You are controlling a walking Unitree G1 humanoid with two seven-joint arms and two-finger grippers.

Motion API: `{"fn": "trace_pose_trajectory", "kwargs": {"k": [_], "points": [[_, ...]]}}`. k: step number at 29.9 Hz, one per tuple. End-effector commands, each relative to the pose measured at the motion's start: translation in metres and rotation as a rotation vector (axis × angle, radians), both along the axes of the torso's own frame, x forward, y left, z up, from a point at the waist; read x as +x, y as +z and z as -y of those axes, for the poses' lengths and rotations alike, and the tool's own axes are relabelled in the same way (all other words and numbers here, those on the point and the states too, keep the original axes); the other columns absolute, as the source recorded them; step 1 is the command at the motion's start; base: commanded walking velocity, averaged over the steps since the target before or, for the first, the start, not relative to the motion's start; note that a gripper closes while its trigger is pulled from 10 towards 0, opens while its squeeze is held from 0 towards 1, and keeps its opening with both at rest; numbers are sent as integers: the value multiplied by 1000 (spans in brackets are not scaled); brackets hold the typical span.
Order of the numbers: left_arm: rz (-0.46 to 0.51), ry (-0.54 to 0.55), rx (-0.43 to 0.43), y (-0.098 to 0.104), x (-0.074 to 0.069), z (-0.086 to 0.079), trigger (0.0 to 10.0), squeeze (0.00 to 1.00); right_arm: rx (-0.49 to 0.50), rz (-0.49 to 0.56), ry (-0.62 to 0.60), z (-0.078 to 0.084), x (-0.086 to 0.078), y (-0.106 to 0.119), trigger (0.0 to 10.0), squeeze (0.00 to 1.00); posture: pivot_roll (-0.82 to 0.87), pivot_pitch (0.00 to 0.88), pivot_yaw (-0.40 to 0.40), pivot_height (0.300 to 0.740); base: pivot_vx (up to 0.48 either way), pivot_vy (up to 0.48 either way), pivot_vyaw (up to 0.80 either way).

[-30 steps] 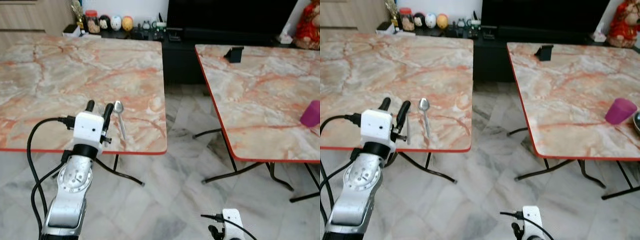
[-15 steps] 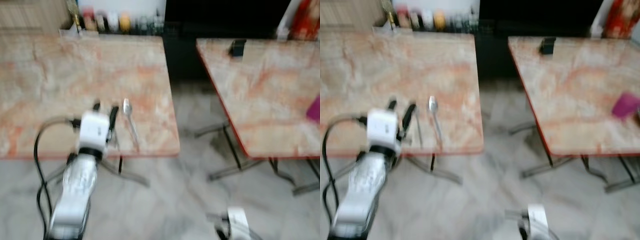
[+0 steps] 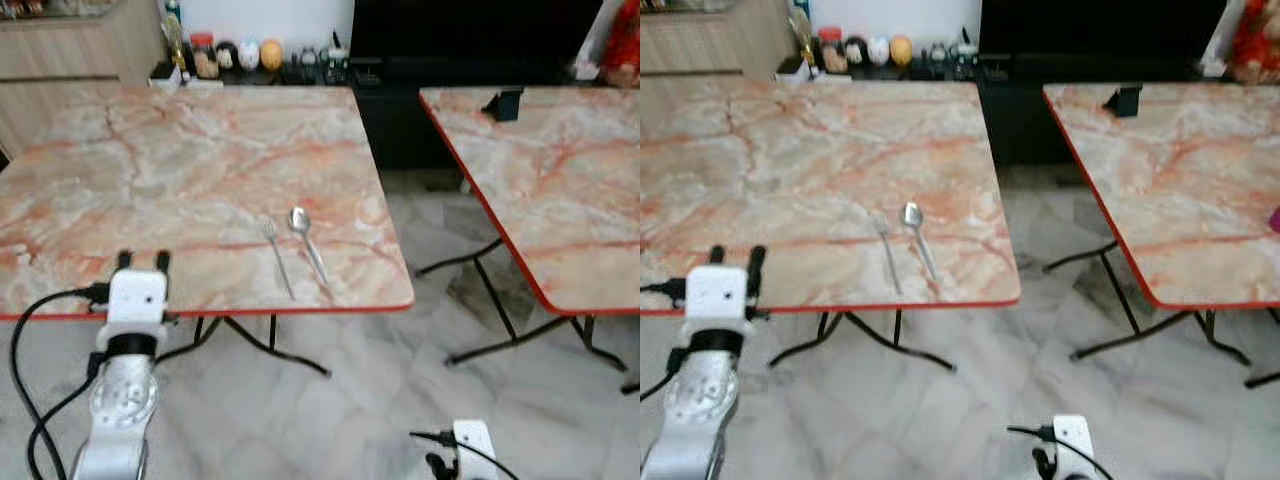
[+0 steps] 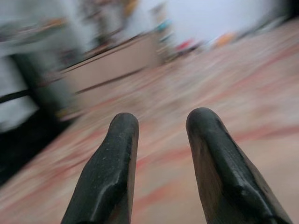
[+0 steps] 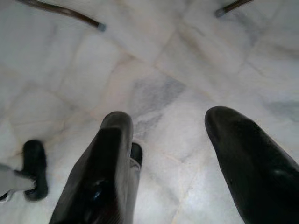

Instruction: Setting the table

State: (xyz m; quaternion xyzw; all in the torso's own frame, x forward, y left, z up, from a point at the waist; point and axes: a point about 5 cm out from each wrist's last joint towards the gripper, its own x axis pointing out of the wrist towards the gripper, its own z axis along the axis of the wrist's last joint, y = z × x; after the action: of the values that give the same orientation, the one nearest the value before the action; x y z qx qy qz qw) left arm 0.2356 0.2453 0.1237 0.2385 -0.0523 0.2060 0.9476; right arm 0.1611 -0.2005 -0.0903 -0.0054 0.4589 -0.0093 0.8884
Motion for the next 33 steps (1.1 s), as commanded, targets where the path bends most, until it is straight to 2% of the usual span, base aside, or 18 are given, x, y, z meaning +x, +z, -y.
{"fn": "trace_pose_trajectory", "kwargs": {"k": [1, 3, 4, 5, 7, 8, 11, 12, 15, 17, 19, 20, 22, 24, 29, 33], "points": [[-25, 125, 16, -9, -8, -17, 10000, 0, -3, 7, -7, 1, 2, 1, 10000, 0, 87, 0, -58, 740, 0, 285, 0], [-85, 225, 11, -22, -16, -31, 10000, 0, -3, 7, -7, 1, 2, 1, 10000, 0, 86, 0, -58, 740, 0, 287, 0], [-85, 225, 11, -22, -16, -31, 10000, 0, -3, 7, -7, 1, 2, 1, 10000, 0, 86, 0, -58, 740, 0, 289, 0], [-132, 271, -11, -33, -21, -38, 10000, 0, -4, 7, -6, 1, 2, 1, 10000, 0, 86, 0, -58, 740, 0, 285, 0], [-242, 331, -75, -56, -28, -47, 10000, 0, -4, 6, -4, 1, 2, 1, 10000, 0, 86, 0, -58, 740, 0, 287, 0], [-379, 352, -136, -80, -34, -52, 10000, 0, -5, 6, -3, 1, 2, 1, 10000, 0, 87, 0, -61, 740, 0, 285, 0], [-534, 336, -180, -106, -40, -52, 10000, 0, -5, 5, -2, 1, 2, 1, 10000, 0, 89, 0, -62, 740, 0, 190, 0], [-637, 280, -204, -122, -43, -47, 10000, 0, -4, 4, -1, 1, 2, 1, 10000, 0, 88, 0, -64, 740, 0, 0, 0], [-777, 150, -277, -146, -47, -31, 10000, 0, -3, 3, 1, 1, 2, 1, 10000, 0, 92, 0, -65, 740, 0, 0, 0], [-820, 81, -298, -157, -48, -21, 10000, 0, -2, 3, 2, 1, 2, 1, 10000, 0, 92, 0, -65, 740, 0, 0, 0], [-852, 15, -354, -166, -47, -10, 10000, 0, -2, 3, 2, 1, 2, 1, 10000, 0, 85, 0, -66, 740, 0, 0, 0], [-869, -47, -350, -170, -44, -1, 10000, 0, -2, 3, 1, 1, 2, 1, 10000, 0, 85, 0, -66, 740, 0, 0, 0], [-884, -78, -337, -173, -41, 3, 10000, 0, -3, 3, 1, 2, 2, 1, 10000, 0, 84, 0, -67, 740, 0, 0, 0], [-899, -113, -358, -178, -38, 10, 10000, 0, -3, 3, 0, 2, 3, 1, 10000, 0, 85, 0, -69, 740, 0, 0, 0], [-889, -104, -426, -182, -35, 15, 10000, 0, -2, 3, -5, 2, 2, 1, 10000, 0, 77, 0, -67, 740, 0, 0, 0], [-935, -109, -415, -188, -38, 20, 10000, 0, -1, 3, -4, 2, 3, 1, 10000, 0, 77, 0, -69, 740, 0, 0, 0]]}}
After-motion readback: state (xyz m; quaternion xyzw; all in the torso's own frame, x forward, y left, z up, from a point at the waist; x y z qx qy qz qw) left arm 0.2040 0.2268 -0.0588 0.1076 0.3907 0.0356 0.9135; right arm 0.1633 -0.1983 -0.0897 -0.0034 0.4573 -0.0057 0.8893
